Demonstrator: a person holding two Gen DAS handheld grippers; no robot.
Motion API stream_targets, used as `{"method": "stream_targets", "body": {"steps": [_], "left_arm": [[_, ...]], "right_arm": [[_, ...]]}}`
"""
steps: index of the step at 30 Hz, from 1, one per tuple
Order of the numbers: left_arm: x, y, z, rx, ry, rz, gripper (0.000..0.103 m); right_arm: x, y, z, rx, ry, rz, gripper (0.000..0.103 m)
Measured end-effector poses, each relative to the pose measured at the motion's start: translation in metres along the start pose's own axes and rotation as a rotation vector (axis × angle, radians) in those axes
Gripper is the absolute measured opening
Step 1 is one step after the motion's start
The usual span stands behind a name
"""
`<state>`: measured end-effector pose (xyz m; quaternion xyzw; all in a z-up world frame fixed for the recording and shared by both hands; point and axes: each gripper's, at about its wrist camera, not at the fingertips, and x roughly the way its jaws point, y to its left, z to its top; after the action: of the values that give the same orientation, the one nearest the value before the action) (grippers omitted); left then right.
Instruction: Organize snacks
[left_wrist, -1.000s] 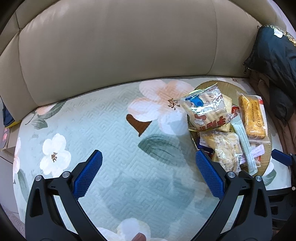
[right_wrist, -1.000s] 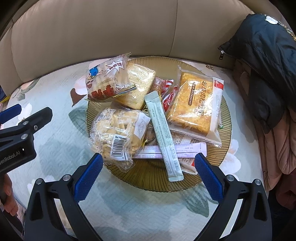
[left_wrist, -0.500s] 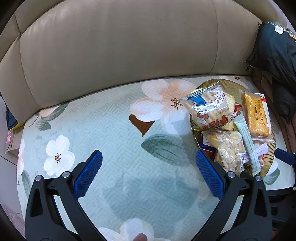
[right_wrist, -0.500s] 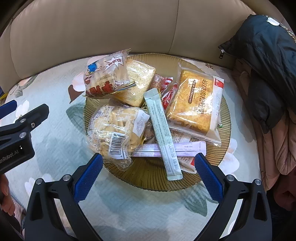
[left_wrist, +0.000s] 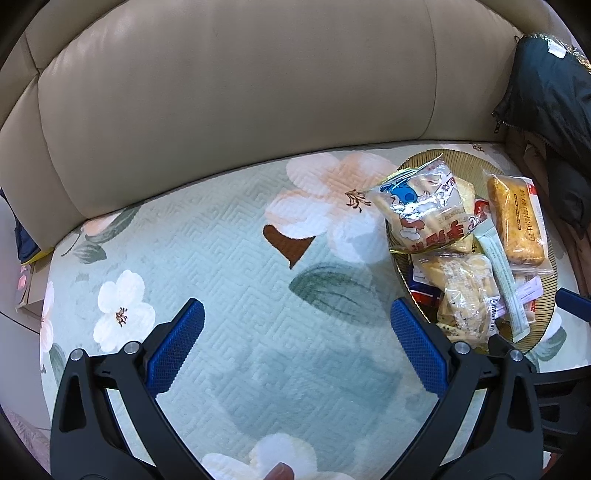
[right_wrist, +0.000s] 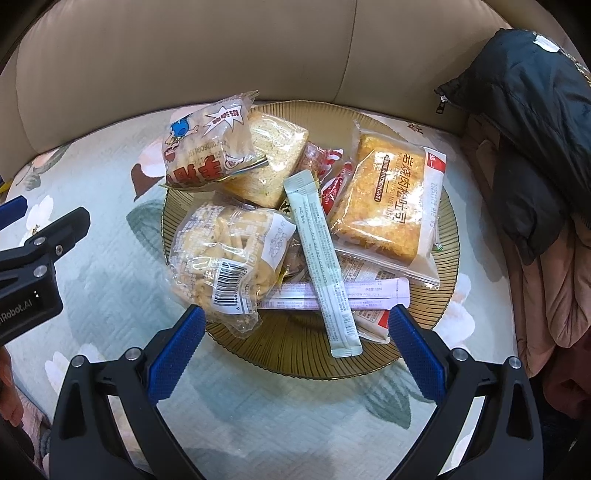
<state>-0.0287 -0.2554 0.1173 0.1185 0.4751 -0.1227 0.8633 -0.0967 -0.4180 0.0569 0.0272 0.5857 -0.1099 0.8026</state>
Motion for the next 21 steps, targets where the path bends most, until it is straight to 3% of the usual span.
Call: {"method": "stream_targets", "body": {"steps": [7,21], "left_arm": [[-0.001,-0.011,-0.001,0.070,-0.019,0.034,0.100],[0.000,-0.013,-0.004,0.087,-0.019,0.022,0.100]], "right_arm": [[0.002,-0.002,0.000,0.010,0.007,0.000,0.098],[0.007,0.000,-0.003,-0.009,0.027,-0.035,0.098]]}}
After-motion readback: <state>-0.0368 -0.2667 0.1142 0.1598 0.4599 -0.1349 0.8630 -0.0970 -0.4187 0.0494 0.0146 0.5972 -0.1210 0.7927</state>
